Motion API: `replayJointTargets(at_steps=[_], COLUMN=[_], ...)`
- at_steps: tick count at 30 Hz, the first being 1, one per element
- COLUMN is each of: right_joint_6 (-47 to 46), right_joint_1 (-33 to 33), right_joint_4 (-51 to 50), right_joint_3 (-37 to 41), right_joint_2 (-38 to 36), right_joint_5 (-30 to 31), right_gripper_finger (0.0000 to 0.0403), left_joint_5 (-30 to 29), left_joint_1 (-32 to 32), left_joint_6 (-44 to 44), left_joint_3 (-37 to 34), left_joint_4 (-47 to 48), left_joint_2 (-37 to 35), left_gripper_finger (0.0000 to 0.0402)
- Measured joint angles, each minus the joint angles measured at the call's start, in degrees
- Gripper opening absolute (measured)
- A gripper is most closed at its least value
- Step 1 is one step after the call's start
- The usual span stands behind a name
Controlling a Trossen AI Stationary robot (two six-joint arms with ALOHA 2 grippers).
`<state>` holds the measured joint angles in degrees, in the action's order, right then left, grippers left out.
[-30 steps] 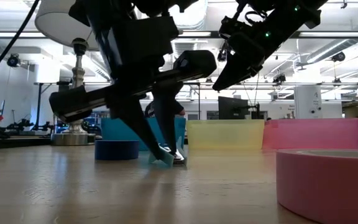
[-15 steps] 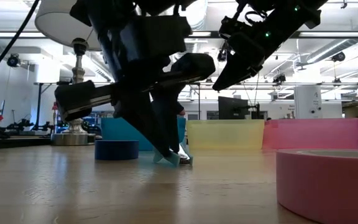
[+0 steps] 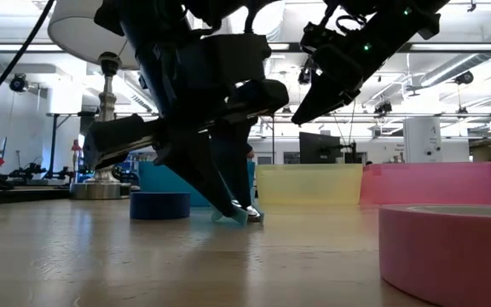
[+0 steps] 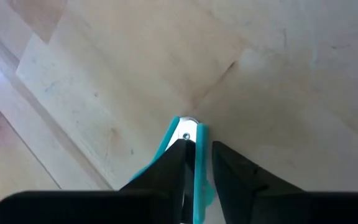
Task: Pick and place Stapler, Stapler remover, tape
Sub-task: Put the blue staple remover into the yellow bin
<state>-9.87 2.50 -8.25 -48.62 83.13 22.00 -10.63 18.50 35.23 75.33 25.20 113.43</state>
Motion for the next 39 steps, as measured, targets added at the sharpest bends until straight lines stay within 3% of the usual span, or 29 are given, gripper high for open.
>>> replayJointTargets(at_steps=[25,39], right_joint_6=[0.0,0.0], right_joint_1=[0.0,0.0], right_joint_4=[-0.02,-0.02], right_joint_3=[0.0,0.04], right_joint_2=[0.02,0.02], right_joint_5=[-0.02,-0.02], right_gripper_finger=[0.0119,0.0121], left_joint_5=[-1.43,-5.97], left_joint_1=[-0.04,-0.13], left_joint_6=[-1.26,-4.12], left_joint_3=[-1.23,-1.55], left_joint_4=[2.36,2.73], left_joint_2=[-2.25,-2.27], left_gripper_finger=[0.0092,0.0104])
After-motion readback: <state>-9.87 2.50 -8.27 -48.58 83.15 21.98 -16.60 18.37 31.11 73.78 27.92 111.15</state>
